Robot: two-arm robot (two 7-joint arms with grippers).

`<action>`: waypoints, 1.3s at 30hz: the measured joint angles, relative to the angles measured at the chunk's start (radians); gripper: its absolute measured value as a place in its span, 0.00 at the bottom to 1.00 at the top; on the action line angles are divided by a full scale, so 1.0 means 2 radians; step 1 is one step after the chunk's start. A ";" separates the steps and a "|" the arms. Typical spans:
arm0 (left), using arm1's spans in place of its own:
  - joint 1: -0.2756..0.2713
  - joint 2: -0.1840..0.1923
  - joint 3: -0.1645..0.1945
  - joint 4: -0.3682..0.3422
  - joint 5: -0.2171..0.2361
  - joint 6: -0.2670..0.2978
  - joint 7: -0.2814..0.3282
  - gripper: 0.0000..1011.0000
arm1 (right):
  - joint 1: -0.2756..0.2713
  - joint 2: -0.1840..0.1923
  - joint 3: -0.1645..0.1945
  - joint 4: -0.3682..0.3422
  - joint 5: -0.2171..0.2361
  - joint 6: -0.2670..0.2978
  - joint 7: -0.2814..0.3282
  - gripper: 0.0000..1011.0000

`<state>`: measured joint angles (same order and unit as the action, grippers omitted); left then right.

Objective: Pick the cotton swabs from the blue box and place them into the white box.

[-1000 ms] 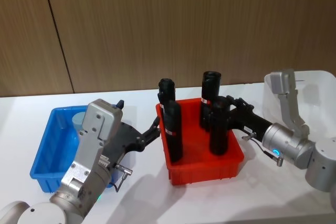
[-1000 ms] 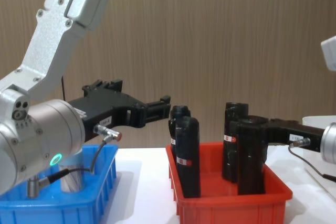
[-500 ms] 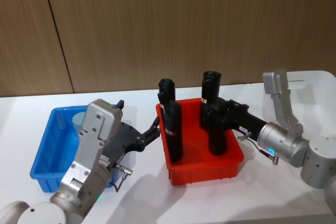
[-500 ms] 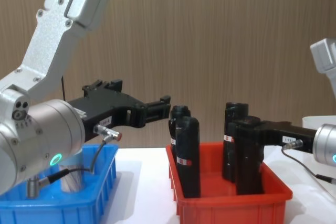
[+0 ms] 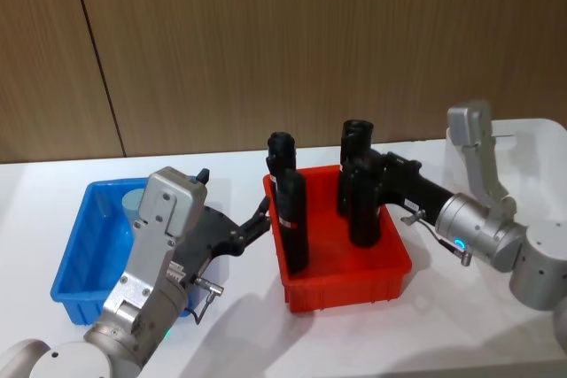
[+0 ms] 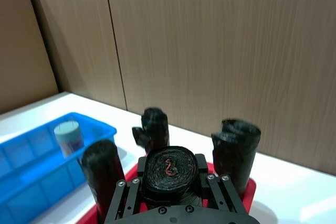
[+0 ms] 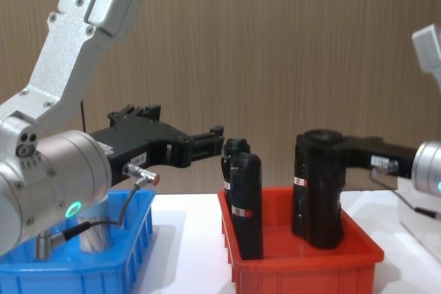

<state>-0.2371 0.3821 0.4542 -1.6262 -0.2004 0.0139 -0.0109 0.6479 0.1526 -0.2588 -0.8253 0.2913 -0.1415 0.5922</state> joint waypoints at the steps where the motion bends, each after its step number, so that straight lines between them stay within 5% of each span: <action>1: 0.000 0.000 0.000 0.000 0.000 0.000 0.000 0.99 | -0.003 0.001 0.000 -0.008 0.001 0.002 -0.002 0.51; 22: 0.000 0.000 0.000 0.000 0.000 0.000 0.000 0.99 | -0.080 0.051 0.032 -0.252 -0.004 0.085 -0.113 0.51; 39: 0.000 0.000 0.000 0.000 0.000 0.000 0.000 0.99 | -0.120 0.093 0.068 -0.336 -0.019 0.136 -0.197 0.51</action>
<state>-0.2371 0.3821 0.4542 -1.6262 -0.2004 0.0138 -0.0109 0.4072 0.3390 -0.1238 -1.4971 0.2532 0.1296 0.1977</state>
